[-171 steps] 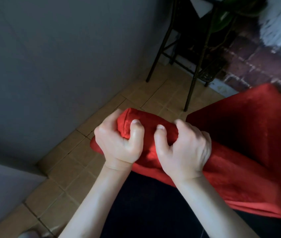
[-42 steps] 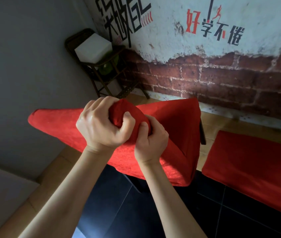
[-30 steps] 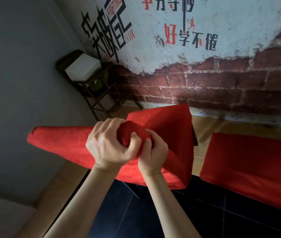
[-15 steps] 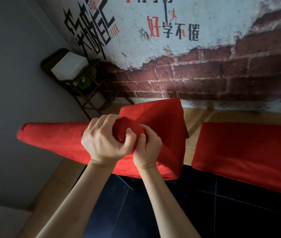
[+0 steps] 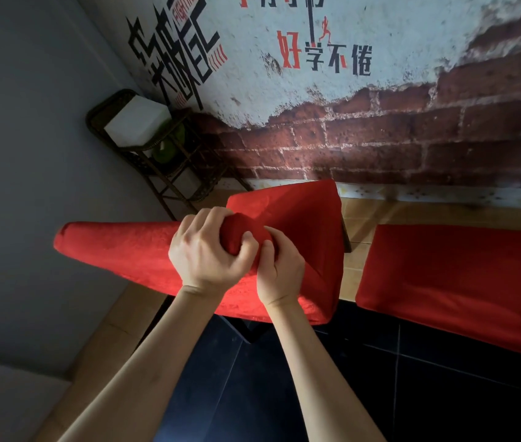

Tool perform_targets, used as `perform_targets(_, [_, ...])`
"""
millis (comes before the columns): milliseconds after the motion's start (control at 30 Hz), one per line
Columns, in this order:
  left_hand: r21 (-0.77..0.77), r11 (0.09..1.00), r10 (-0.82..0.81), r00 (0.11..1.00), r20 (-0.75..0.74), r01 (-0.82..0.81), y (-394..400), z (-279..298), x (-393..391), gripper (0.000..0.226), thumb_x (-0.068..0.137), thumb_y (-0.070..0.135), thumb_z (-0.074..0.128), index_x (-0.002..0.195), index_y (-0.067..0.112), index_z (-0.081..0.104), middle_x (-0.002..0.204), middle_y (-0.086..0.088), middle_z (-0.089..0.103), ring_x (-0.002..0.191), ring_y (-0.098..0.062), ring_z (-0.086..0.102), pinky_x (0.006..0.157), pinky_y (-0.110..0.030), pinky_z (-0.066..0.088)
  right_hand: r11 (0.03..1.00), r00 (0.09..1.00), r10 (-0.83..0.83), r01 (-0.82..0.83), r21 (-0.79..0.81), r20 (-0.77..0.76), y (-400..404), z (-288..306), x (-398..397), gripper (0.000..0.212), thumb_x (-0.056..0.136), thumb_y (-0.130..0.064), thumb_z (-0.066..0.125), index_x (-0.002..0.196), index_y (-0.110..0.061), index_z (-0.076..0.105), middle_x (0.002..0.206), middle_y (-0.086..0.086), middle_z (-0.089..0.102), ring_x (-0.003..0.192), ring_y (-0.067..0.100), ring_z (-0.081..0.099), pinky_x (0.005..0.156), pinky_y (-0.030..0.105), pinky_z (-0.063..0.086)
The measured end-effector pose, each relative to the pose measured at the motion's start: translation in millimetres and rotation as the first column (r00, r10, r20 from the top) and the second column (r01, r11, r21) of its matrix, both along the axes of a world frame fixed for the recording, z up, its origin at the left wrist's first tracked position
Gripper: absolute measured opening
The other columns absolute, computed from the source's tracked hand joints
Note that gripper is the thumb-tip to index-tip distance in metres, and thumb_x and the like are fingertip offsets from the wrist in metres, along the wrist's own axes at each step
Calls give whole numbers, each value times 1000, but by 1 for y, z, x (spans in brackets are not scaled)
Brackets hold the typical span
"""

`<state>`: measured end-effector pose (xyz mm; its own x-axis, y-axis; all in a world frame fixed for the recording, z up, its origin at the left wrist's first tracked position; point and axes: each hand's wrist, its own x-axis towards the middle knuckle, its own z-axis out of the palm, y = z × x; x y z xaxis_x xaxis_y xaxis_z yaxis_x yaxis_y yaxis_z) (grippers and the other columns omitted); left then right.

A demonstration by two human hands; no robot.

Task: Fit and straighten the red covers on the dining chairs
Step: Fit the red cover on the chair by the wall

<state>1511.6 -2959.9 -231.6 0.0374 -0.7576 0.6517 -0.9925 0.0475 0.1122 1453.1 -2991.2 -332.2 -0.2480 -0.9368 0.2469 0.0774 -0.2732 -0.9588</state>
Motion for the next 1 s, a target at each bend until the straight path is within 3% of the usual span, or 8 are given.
perform_targets(200, [204,962,-169,983,-74,181,27,27,29,53,78,48,48,105,8,70,99,-3,71,93,-23,64,78,-26,43,993,997,38,-30,114,-72,15,32,-20,65,80,-51,33,114,-9,68,110,3,70,105,17,63,94,40,47])
perform_targets(600, [332,942,18,985,-169,40,57,66,109,56,78,50,47,107,9,71,103,-6,71,99,-29,65,71,-37,52,988,949,114,-76,138,-294,30,122,0,69,79,-58,33,120,-14,66,117,-1,68,109,13,60,95,25,43])
perform_targets(767, [306,952,65,970,-234,10,77,74,136,53,78,49,47,105,11,72,101,-4,72,97,-28,66,67,-31,49,986,894,136,-81,145,-426,37,148,6,70,78,-59,33,120,-14,66,119,-2,67,113,9,57,86,-2,28])
perform_targets(867, [290,957,65,960,-272,17,81,80,146,54,78,50,47,105,10,72,101,-5,72,97,-28,66,66,-31,50,988,871,125,-66,139,-476,42,163,6,68,79,-58,35,119,-13,66,118,-2,67,113,9,58,88,0,26])
perform_targets(1000, [263,962,9,953,-302,74,75,95,151,56,78,50,47,106,10,72,99,-6,72,94,-29,66,64,-31,50,992,836,96,-36,121,-540,49,182,-5,67,80,-57,36,121,-13,65,118,-1,68,111,12,60,94,18,39])
